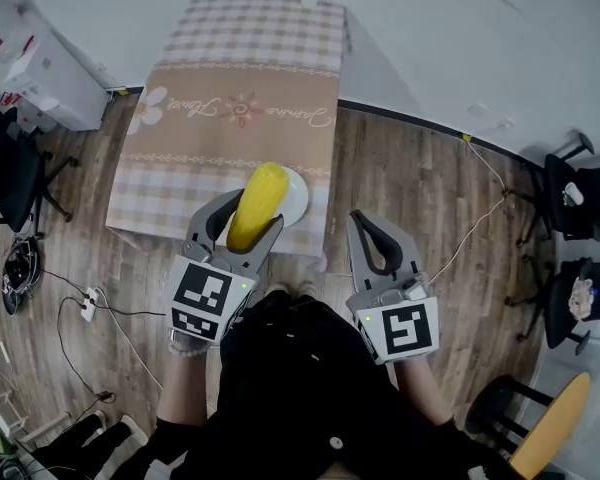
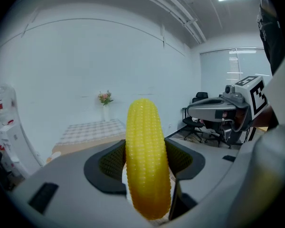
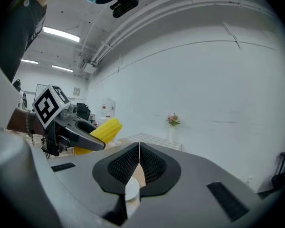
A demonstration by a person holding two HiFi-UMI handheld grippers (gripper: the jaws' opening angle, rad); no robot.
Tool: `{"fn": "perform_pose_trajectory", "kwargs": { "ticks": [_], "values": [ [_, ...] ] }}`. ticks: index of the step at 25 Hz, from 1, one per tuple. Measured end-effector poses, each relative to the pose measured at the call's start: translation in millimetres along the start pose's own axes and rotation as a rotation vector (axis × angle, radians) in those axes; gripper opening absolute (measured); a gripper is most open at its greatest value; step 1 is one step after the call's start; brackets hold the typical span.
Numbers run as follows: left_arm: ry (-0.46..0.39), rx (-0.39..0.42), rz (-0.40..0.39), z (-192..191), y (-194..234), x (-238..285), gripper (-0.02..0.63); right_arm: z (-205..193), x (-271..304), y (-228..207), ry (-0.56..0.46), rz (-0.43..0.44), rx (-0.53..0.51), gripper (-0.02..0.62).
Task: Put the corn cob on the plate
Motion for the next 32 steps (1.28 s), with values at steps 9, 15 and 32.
{"fn": "perform_pose_trajectory", "kwargs": {
  "ticks": [9, 15, 32],
  "values": [
    [0.026, -0.001, -0.033, -8.6, 9.0, 25.3, 0.259, -3.5, -11.3, -1.4, 0.053, -0.050, -0.002, 0.041],
    [0.060, -0.021, -0.063, -17.4, 12.2, 48.7, 0.259, -7.8, -21.9, -5.9, 0.085, -0.098, 0.007, 0.041],
    [0.268, 0.037, -0.086, -72.5, 22.3, 107.9, 0.259, -18.4, -41.8, -9.1, 0.138, -0.186, 0.030, 0.041]
  ]
}}
Point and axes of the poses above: the fingertips, and each gripper's own axes: x forward along the fingers, y to its left, z out of its top, the point moved 10 cm from there along -x, backward along the fingers, and after that the axes turned 2 degrees about y, right-handed, at the moved point
